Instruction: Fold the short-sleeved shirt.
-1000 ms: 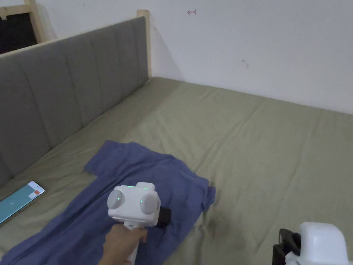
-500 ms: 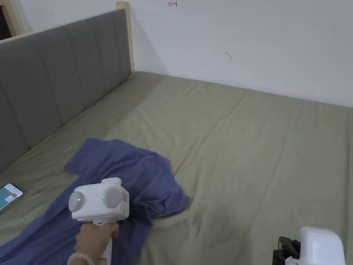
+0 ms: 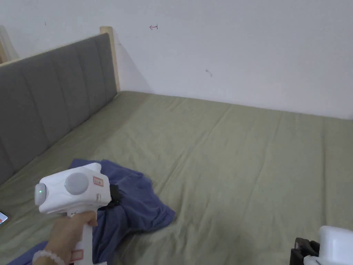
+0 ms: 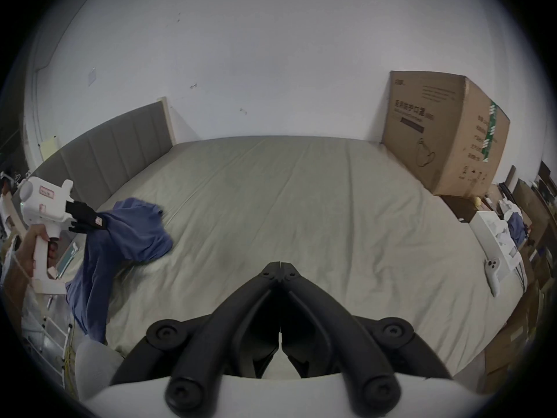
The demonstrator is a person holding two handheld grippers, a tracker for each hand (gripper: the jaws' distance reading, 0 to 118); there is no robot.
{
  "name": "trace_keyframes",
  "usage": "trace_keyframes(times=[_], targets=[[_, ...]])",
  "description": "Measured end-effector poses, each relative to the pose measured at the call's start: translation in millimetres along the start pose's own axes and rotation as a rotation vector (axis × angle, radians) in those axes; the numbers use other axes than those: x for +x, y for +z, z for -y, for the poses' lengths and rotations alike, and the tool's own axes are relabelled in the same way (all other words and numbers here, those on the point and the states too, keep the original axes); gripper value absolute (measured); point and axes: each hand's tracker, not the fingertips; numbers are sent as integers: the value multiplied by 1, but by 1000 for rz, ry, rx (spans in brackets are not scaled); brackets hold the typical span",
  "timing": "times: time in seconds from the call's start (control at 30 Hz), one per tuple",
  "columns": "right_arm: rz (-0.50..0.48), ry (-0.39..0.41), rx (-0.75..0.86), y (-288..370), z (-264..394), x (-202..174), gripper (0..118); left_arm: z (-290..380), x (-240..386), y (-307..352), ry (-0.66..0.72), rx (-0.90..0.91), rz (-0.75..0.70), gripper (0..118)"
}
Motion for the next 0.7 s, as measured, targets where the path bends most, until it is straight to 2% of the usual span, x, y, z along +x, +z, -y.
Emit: trace_keyframes(times=[0.07, 0.13, 0.23, 0.4, 0.47, 0.57, 0.7], targets=[[30, -16, 22, 9, -4, 14, 0, -7, 28, 14, 28, 39, 107, 2], [65, -48, 41, 19, -7, 30, 0, -12, 68, 25, -8, 53, 204, 2], [110, -109, 77, 37, -10, 58, 0, -18, 146, 41, -177, 93, 257, 2], [223, -187, 126, 68, -8, 107, 0, 10, 283, 73, -370, 76, 580, 2], [259, -205, 132, 78, -5, 124, 0, 30, 319, 78, -432, 46, 651, 2], [322, -233, 129, 91, 4, 148, 0, 77, 362, 60, -512, -17, 671, 2], [368, -287, 96, 99, 20, 175, 0, 161, 385, -26, -571, -256, 532, 2]])
